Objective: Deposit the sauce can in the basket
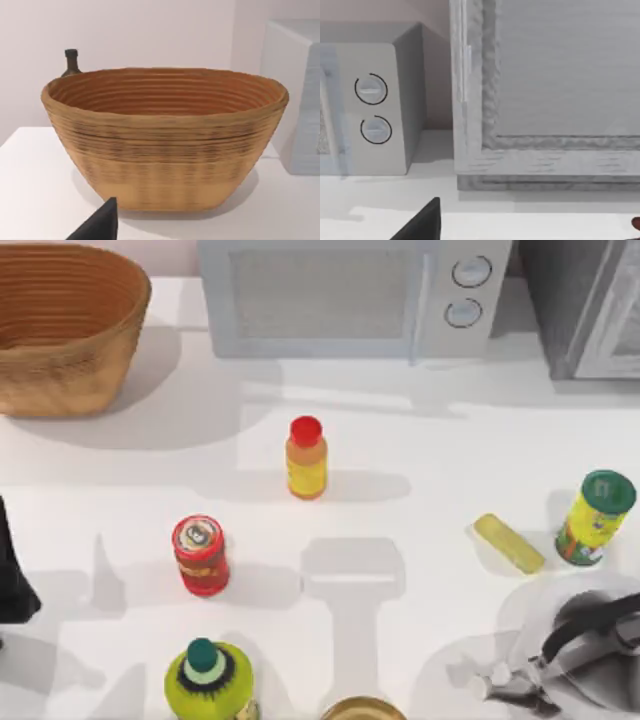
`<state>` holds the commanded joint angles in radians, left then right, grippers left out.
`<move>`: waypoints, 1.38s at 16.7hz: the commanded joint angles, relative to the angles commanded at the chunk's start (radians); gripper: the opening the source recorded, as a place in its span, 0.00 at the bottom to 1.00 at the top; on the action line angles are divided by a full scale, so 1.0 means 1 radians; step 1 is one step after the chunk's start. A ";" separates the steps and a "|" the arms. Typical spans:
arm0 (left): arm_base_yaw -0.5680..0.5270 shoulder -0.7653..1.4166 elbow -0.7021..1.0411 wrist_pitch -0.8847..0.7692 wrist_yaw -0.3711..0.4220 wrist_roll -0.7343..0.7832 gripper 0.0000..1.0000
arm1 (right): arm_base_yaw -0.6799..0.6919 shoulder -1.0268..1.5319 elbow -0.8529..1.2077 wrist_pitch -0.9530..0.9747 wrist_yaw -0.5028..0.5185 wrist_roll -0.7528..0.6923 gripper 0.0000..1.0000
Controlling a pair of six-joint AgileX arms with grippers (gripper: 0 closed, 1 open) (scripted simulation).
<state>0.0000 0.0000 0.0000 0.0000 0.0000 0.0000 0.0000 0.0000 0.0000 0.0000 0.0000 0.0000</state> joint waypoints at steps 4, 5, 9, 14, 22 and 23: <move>0.009 0.026 0.026 0.003 0.021 0.028 1.00 | 0.000 0.000 0.000 0.000 0.000 0.000 1.00; 0.017 0.055 0.054 0.007 0.043 0.058 1.00 | 0.000 0.000 0.000 0.000 0.000 0.000 1.00; 0.051 0.274 0.239 0.025 0.199 0.279 1.00 | 0.000 0.000 0.000 0.000 0.000 0.000 1.00; 0.045 0.765 0.551 -0.001 0.533 0.773 1.00 | 0.000 0.000 0.000 0.000 0.000 0.000 1.00; 0.036 1.503 0.823 -0.222 0.995 1.416 1.00 | 0.000 0.000 0.000 0.000 0.000 0.000 1.00; 0.042 1.557 0.828 -0.261 1.022 1.453 1.00 | 0.000 0.000 0.000 0.000 0.000 0.000 1.00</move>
<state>0.0420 1.5572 0.8283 -0.2611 1.0224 1.4527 0.0000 0.0000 0.0000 0.0000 0.0000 0.0000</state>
